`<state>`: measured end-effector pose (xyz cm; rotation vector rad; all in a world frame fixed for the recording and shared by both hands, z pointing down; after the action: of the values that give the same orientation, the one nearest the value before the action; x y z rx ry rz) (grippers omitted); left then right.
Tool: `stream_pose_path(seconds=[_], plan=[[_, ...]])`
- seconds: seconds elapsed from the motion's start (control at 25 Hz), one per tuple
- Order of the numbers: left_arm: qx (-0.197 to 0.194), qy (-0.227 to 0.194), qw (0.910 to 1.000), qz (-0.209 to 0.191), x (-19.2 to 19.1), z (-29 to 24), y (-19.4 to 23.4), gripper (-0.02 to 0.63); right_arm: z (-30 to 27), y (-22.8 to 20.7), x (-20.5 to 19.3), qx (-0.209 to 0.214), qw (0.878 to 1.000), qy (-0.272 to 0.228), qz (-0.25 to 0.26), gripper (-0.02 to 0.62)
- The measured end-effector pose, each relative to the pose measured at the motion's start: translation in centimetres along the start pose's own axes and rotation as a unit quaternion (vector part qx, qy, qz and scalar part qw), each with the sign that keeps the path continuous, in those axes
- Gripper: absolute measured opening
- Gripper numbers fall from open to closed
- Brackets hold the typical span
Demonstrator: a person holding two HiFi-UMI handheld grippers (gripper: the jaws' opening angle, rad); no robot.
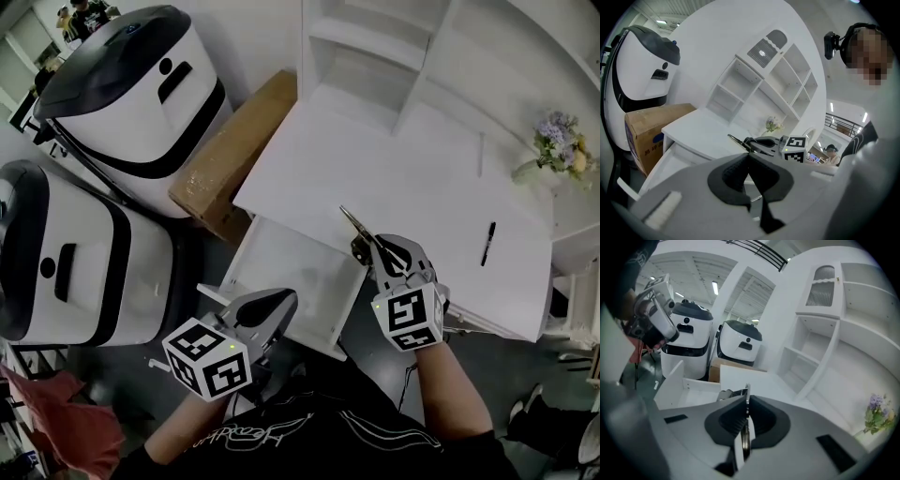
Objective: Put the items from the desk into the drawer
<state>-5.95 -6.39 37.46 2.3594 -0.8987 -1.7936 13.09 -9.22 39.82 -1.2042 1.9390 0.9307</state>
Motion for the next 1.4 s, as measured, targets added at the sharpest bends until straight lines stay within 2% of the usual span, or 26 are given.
stream_pose_path(seconds=[0.16,0.36,0.76,1.4], plan=[[0.007,-0.006,1.0,0.003,-0.4,1.8,-0.1,0.009,1.1,2.8,1.0,0.035,0.999,-0.011,-0.03,0.011],[0.02,-0.011,0.9997,0.007,-0.9,3.6,0.4,0.009,1.1,6.3,1.6,0.079,0.997,-0.011,-0.022,0.011],[0.055,-0.017,0.998,0.027,-2.3,6.2,2.1,0.009,-3.0,12.0,-1.2,0.157,0.987,0.044,-0.01,0.011],[0.131,-0.005,0.9874,0.089,-7.1,9.4,6.2,0.009,-13.4,18.0,-7.8,0.197,0.971,0.125,0.047,0.011]])
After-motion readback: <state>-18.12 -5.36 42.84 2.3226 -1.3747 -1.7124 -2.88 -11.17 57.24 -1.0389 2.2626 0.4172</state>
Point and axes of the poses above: the fingertips, and each gripper's own axes: z backward along the fingers, y to its left, x out of its top, the point moved 4 cm from there along z, backward along the fingers, and after that the axes turned 15 degrees about -z, right-handed, at the moved point
